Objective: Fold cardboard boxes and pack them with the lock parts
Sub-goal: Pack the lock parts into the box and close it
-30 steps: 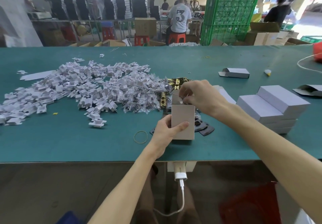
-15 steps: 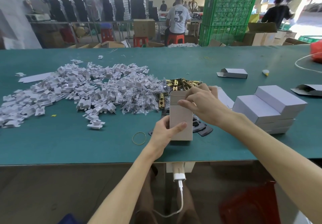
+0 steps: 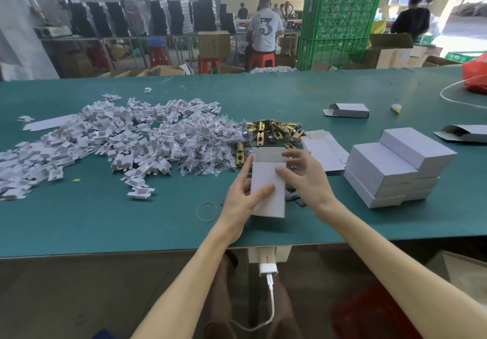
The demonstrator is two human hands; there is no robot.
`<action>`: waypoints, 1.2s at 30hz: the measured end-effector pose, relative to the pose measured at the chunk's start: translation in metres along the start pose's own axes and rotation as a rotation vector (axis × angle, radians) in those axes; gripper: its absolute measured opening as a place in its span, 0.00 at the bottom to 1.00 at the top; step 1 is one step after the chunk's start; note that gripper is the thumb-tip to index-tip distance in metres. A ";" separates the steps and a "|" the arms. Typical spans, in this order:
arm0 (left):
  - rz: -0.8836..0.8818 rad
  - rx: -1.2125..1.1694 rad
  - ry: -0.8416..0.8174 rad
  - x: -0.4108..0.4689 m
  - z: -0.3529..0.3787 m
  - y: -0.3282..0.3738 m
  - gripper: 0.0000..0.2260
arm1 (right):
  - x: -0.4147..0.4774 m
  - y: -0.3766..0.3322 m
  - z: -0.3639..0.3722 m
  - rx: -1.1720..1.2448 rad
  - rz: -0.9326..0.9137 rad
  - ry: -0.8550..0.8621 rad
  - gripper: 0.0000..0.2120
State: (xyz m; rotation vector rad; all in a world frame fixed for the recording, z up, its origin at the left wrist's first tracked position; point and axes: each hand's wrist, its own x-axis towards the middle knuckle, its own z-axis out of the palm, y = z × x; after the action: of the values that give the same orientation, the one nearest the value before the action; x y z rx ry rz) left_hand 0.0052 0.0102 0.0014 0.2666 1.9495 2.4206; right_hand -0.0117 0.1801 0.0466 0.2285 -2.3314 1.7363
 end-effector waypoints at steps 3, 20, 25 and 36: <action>-0.008 0.007 0.017 0.001 0.000 -0.002 0.34 | -0.008 0.010 0.004 0.143 0.021 0.048 0.13; -0.080 0.036 0.069 -0.002 0.002 0.003 0.08 | -0.032 0.031 0.010 0.465 0.253 0.025 0.05; -0.100 0.024 -0.004 -0.004 0.001 0.005 0.11 | -0.034 0.030 0.008 0.487 0.249 -0.013 0.08; -0.077 -0.009 -0.004 -0.004 -0.002 0.004 0.12 | -0.036 0.029 0.012 0.336 0.149 -0.013 0.08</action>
State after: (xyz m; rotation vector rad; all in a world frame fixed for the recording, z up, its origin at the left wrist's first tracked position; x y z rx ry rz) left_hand 0.0090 0.0069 0.0045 0.1916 1.9095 2.3786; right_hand 0.0148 0.1764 0.0067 0.1237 -2.0990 2.2016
